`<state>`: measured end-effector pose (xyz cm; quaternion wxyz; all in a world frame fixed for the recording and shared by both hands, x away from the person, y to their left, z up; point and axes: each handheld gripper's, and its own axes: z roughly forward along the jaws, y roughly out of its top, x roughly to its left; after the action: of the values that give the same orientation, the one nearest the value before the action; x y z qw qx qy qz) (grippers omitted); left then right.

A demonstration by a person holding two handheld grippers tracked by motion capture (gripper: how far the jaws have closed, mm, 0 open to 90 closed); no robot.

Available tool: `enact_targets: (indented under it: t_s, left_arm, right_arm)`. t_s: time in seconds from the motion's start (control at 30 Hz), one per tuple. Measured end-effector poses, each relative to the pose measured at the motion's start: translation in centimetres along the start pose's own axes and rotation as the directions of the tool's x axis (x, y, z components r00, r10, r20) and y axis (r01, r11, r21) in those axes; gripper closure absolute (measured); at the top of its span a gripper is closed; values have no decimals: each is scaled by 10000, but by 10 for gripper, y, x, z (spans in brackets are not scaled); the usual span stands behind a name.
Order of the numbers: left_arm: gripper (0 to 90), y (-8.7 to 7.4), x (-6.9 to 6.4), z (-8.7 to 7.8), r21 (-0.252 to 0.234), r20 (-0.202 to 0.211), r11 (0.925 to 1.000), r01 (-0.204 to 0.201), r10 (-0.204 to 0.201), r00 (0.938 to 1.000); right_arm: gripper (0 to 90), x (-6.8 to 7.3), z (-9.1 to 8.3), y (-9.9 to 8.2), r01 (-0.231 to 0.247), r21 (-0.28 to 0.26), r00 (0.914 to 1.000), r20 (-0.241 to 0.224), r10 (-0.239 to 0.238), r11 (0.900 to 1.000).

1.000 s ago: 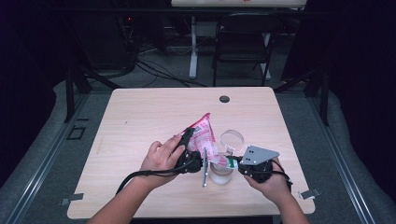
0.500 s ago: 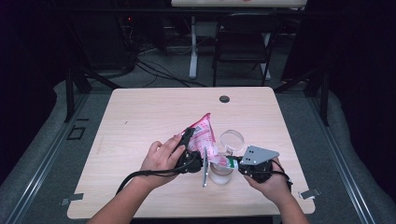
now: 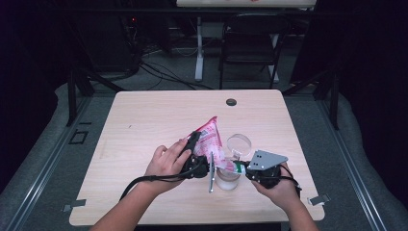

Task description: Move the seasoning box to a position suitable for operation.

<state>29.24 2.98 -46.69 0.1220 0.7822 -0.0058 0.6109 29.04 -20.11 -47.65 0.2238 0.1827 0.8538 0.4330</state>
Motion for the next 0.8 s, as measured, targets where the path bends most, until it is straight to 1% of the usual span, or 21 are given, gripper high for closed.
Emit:
enact_targets:
  t_s: [0.43,0.8]
  left_arm:
    - [645,1,0,0,41,18,10000,-9,9,10000]
    - [645,1,1,0,-30,-32,10000,-37,37,10000]
  right_arm:
    - [900,-1,-1,0,34,37,10000,23,-34,10000]
    - [900,-1,0,0,35,34,10000,20,-35,10000]
